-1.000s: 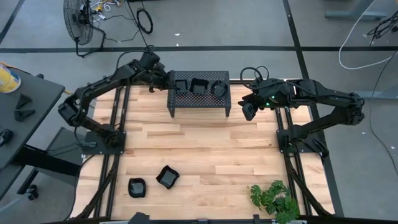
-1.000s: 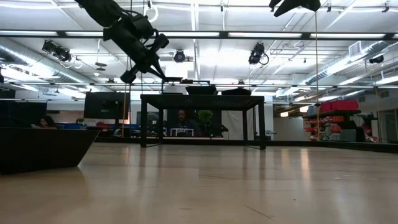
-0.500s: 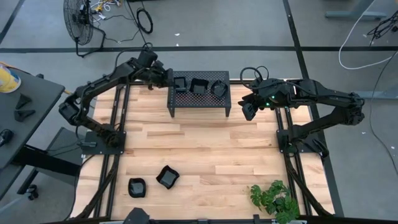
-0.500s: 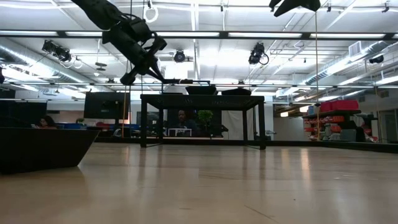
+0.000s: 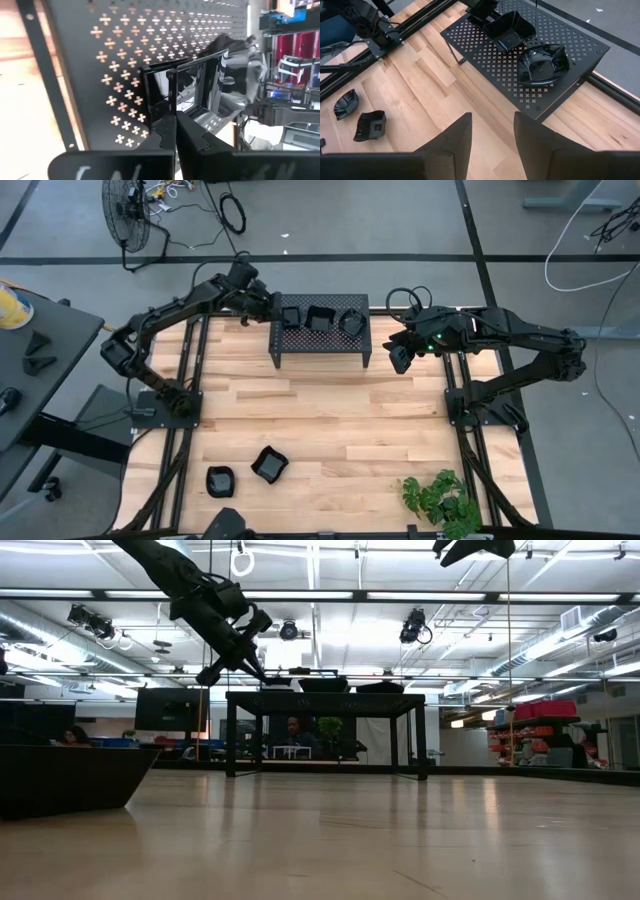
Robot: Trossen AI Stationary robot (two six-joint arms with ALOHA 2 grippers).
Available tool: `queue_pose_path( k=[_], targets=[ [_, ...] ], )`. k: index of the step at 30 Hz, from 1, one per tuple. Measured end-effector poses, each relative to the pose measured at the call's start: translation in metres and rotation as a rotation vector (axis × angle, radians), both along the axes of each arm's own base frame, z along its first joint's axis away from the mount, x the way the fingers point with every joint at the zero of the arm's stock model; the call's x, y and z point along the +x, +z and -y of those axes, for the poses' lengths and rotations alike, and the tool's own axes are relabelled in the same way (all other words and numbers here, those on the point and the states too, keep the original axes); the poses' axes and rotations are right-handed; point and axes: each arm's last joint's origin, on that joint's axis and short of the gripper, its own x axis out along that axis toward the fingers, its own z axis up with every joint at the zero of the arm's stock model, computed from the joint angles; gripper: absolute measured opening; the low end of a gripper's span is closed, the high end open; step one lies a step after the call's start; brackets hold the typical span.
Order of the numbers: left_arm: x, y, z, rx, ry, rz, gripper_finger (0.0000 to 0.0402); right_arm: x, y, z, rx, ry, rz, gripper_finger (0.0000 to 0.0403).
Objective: Pick & Place Mini shaped plates
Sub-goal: Stack the square plate on top of the other square plate on the shelf, then stack the distorted square plate on top of the other distorted square plate on the shelf
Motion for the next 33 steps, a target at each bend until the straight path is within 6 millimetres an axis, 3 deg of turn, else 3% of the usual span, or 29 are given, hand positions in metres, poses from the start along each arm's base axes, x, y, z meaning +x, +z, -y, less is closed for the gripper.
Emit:
queue_pose_path(
  k=[17,33],
  targets=[
    [0.0016,-0.0050,-0.0016,-0.013,0.000,-0.013,0.0005,0.0000,0.0000,0.0000,0.000,0.000,0.000,0.0149],
    [0.0013,-0.0050,-0.0019,-0.006,0.006,-0.019,0.0098,0.0000,0.0000,0.0000,0.000,0.000,0.000,0.0149]
  ],
)
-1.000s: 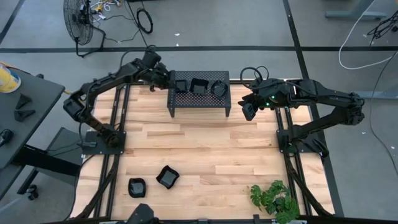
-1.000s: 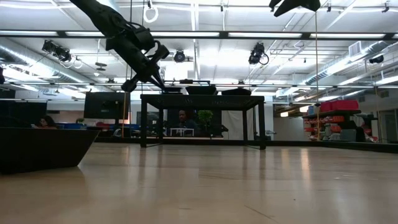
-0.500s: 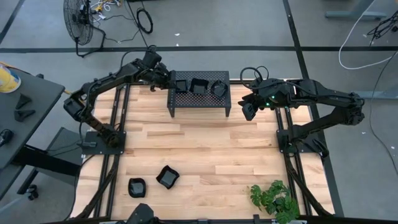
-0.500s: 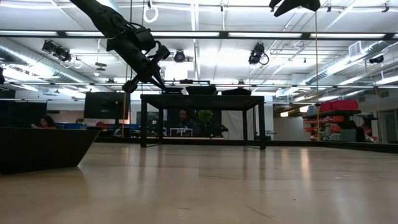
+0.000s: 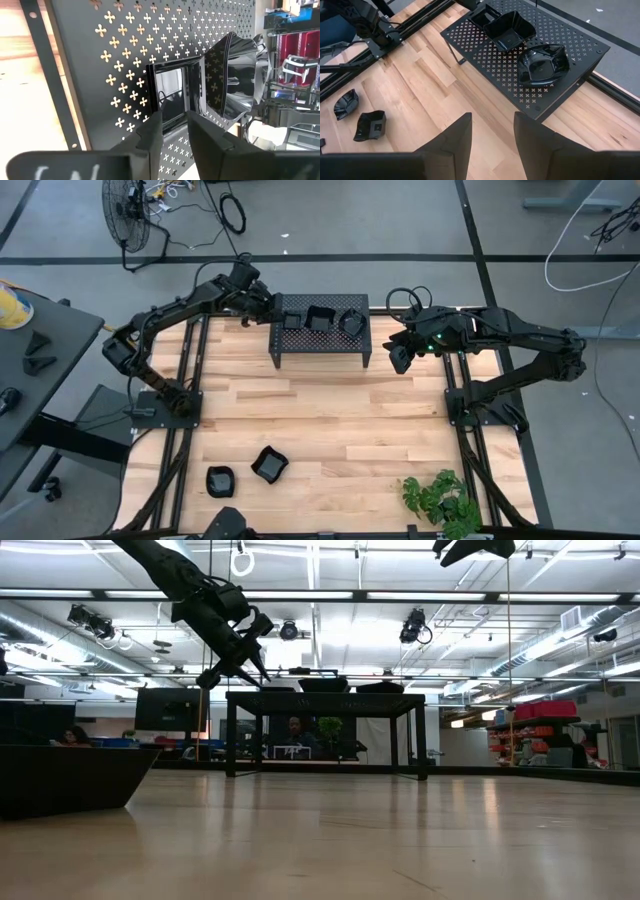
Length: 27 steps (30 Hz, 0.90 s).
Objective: Pick & Place Mini shaped plates
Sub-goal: Stack the distorted square plate on top of the other distorted square plate on the shelf
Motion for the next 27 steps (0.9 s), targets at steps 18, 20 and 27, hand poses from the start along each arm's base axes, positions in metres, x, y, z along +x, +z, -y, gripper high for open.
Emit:
queue_pose_path(
  k=[18,20,27],
  targets=[
    [-0.031,0.039,0.039,0.116,-0.039,-0.107,0.0101,0.000,0.000,0.000,0.001,0.001,0.000,0.0149],
    [-0.036,0.046,0.050,0.142,-0.054,-0.132,0.0101,0.000,0.000,0.000,0.001,0.000,0.000,0.0149],
    [-0.039,0.061,0.087,0.182,-0.149,-0.148,0.0101,0.000,0.000,0.000,0.001,0.001,0.000,0.0149]
  ],
)
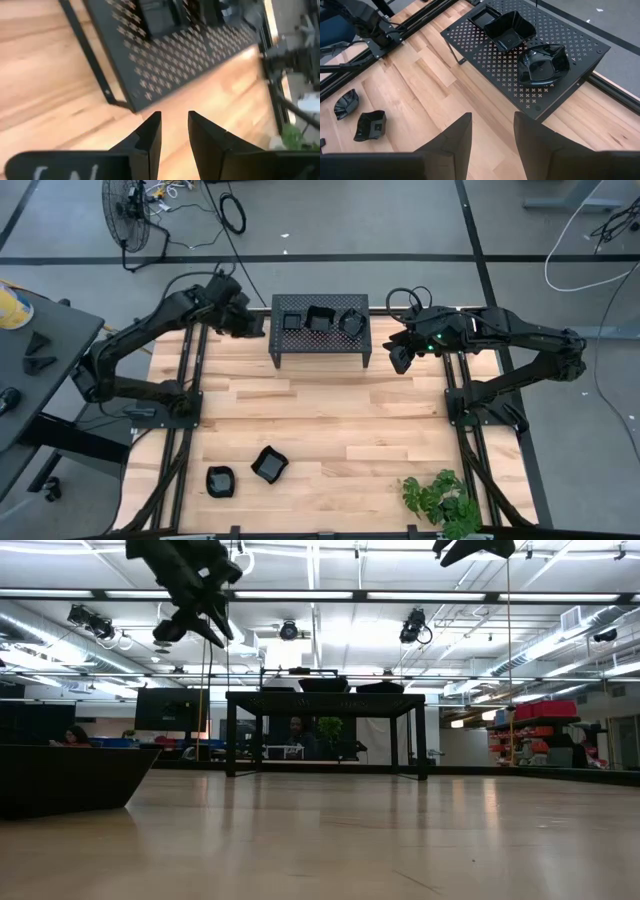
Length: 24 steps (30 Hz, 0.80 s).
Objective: Pick & Place Mini shaped plates
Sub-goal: Stack the distorted square plate on top of the other distorted square plate on the shelf
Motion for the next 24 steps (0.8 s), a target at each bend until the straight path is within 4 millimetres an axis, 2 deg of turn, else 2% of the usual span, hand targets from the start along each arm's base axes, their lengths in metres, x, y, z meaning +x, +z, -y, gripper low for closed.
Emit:
queue_pose_path(
  k=[12,19,24],
  targets=[
    [0.020,-0.001,0.062,0.000,-0.228,-0.101,0.0101,0.000,0.000,0.000,0.001,0.000,0.001,0.0149],
    [0.031,-0.002,0.100,-0.019,-0.299,-0.123,0.0103,0.000,0.000,0.000,0.004,-0.002,0.002,0.0149],
    [0.035,-0.002,0.128,-0.050,-0.333,-0.128,0.0139,0.000,0.000,0.000,0.008,0.013,0.000,0.0149]
  ],
)
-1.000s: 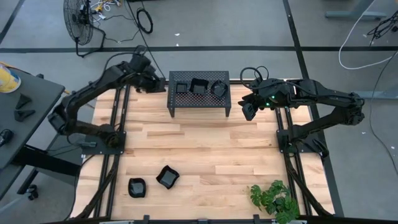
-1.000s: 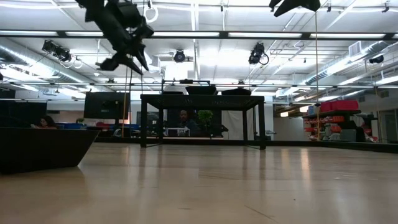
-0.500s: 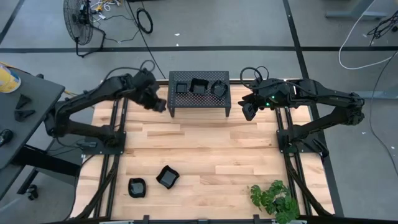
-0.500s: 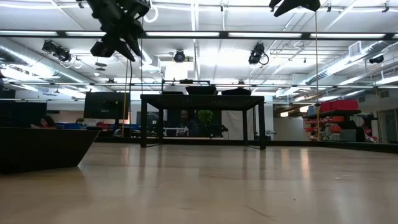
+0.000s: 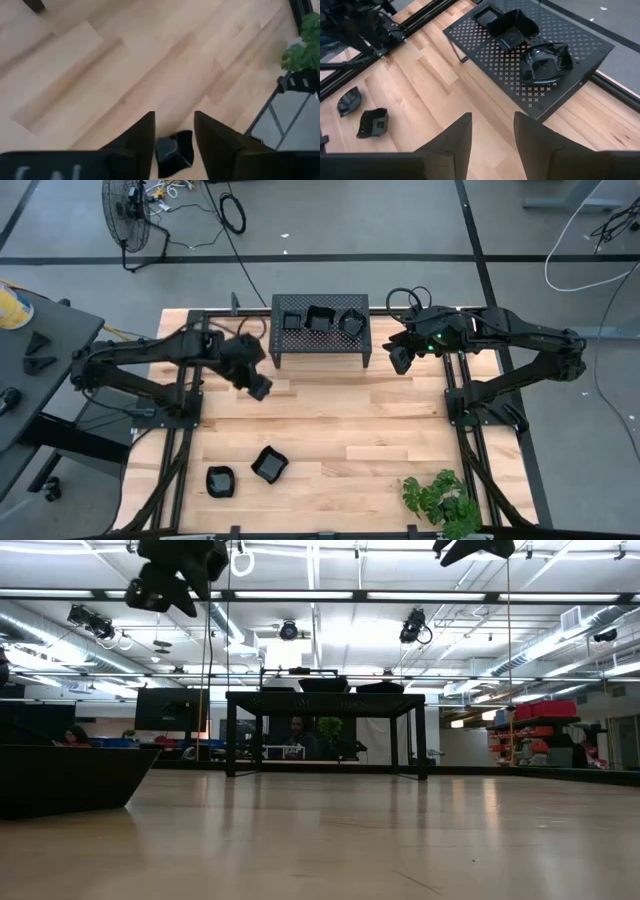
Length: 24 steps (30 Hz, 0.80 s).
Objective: Pick & Place Mini shaped plates
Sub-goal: Stack the distorted square plate on top of the other distorted square plate on the shelf
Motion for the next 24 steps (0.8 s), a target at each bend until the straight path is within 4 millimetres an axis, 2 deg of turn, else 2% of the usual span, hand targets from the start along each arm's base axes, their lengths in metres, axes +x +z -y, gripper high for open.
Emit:
queue_pose_path(
  k=[6,10,18,24],
  targets=[
    [0.000,0.000,0.033,-0.070,-0.014,-0.018,0.0206,0.000,0.000,-0.001,-0.010,0.077,-0.015,0.0149],
    [0.000,-0.002,0.061,-0.064,-0.096,-0.027,0.0227,0.001,0.000,-0.002,-0.034,0.132,-0.028,0.0149],
    [-0.006,-0.003,0.105,-0.060,-0.091,-0.011,0.0216,0.001,0.000,-0.003,-0.047,0.216,-0.041,0.0149],
    [0.001,-0.021,0.126,-0.046,-0.123,-0.110,0.0202,0.001,0.000,-0.004,-0.048,0.226,-0.041,0.0149]
  ],
)
